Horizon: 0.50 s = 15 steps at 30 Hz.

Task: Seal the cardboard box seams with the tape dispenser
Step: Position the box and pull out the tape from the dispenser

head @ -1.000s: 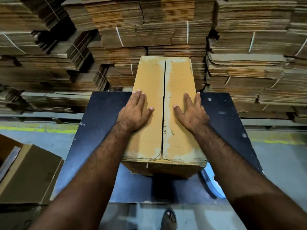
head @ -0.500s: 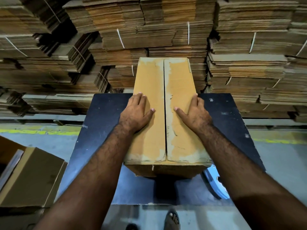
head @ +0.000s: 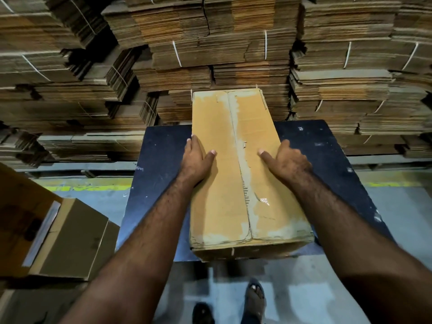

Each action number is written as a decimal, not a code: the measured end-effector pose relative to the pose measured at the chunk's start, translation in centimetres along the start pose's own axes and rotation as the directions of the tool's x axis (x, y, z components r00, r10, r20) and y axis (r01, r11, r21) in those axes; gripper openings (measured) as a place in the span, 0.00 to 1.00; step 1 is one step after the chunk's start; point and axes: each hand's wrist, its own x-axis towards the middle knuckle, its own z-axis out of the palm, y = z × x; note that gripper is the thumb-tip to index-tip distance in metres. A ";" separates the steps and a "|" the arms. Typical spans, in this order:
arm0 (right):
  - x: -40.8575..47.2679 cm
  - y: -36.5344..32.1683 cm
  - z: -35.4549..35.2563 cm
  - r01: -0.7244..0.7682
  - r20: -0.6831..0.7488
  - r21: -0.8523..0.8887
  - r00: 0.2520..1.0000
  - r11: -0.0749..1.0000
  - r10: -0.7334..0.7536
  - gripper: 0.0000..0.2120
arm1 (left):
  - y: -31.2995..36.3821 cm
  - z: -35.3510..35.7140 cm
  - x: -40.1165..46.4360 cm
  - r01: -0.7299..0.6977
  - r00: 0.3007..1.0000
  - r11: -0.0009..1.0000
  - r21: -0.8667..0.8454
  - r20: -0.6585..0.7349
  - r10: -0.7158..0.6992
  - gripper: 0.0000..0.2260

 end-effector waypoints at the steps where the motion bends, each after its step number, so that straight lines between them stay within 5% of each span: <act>1: 0.2 -0.4 -0.1 0.008 0.018 0.016 1.000 1.000 -0.008 0.37 | -0.2 -0.2 -0.1 0.018 1.000 0.999 -0.041 -0.013 -0.018 0.36; 8: 4.6 -7.0 0.0 0.227 0.149 0.180 0.956 0.957 -0.254 0.30 | -3.3 -1.3 -2.1 0.115 0.984 0.975 -0.192 -0.115 -0.138 0.40; 11: 7.7 -10.9 0.3 0.394 0.099 0.129 0.908 0.910 -0.408 0.30 | -2.8 -0.1 -4.0 0.154 0.974 0.961 -0.231 -0.130 -0.187 0.46; 15: 11.0 -14.7 0.2 0.438 0.140 -0.040 0.893 0.898 -0.429 0.29 | -0.4 2.0 -5.3 0.174 0.977 0.915 -0.363 -0.050 -0.206 0.47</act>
